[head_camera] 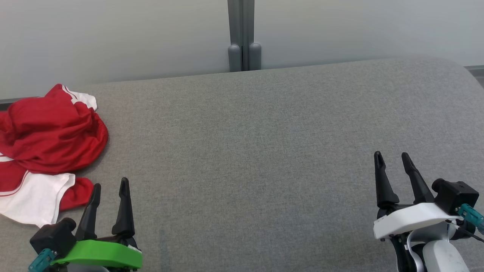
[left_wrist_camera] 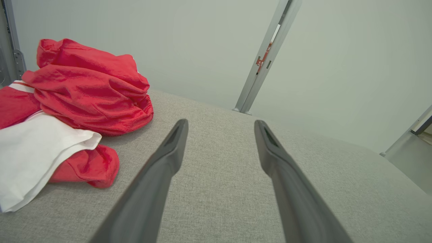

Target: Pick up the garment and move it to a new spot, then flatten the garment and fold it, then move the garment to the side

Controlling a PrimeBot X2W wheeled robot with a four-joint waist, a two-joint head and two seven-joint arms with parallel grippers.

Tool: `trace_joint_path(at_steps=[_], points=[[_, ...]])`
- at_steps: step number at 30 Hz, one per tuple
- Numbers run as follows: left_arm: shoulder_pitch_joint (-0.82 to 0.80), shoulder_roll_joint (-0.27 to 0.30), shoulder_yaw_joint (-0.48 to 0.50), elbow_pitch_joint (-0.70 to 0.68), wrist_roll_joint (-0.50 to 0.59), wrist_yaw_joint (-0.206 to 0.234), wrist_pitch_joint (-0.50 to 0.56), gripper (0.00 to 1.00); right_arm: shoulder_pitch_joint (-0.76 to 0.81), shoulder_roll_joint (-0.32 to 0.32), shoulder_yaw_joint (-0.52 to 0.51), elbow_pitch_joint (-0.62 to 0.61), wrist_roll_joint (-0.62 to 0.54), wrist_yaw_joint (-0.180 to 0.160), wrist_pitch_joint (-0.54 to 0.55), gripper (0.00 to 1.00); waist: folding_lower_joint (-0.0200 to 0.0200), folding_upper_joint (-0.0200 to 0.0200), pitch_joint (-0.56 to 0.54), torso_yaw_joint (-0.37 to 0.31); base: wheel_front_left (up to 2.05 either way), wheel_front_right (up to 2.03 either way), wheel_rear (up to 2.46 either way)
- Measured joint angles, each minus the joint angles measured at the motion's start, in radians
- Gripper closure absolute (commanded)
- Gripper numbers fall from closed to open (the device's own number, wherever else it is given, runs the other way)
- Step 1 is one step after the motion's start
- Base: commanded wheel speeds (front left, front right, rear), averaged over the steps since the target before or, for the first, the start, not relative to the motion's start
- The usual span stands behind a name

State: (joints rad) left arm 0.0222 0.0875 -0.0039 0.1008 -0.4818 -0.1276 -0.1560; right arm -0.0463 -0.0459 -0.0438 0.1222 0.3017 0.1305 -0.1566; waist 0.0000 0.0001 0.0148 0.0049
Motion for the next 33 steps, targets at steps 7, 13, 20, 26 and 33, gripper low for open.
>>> trace_joint_path(at_steps=[7, 13, 20, 26, 33], points=[[0.006, 0.013, -0.011, 0.004, 0.060, 0.000, -0.019, 0.00, 0.002, -0.001, -0.005, 0.012, -0.044, 0.000, -0.014, 0.00, 0.0000, 0.0000, 0.002, -0.004, 0.00, 0.00, 0.00], [0.009, 0.019, -0.014, 0.008, 0.113, 0.000, -0.031, 0.00, 0.007, -0.001, -0.007, 0.016, -0.106, 0.000, -0.030, 0.00, 0.0000, 0.0000, 0.002, -0.008, 0.00, 0.00, 0.00], [0.019, 0.017, 0.000, 0.029, 0.177, 0.000, -0.048, 0.00, 0.014, -0.001, -0.007, 0.018, -0.175, 0.000, -0.045, 0.00, 0.0000, 0.0000, 0.000, -0.009, 0.00, 0.00, 0.00], [0.024, 0.016, 0.002, 0.040, 0.211, -0.001, -0.059, 0.00, 0.016, -0.001, -0.010, 0.024, -0.218, 0.000, -0.058, 0.00, 0.0000, 0.0000, 0.000, -0.007, 0.00, 0.00, 0.00], [0.029, 0.017, 0.001, 0.082, 0.234, -0.001, -0.074, 0.00, 0.023, -0.002, -0.011, 0.043, -0.265, 0.000, -0.072, 0.00, 0.0000, 0.0000, -0.001, -0.006, 0.00, 0.00, 0.00]])
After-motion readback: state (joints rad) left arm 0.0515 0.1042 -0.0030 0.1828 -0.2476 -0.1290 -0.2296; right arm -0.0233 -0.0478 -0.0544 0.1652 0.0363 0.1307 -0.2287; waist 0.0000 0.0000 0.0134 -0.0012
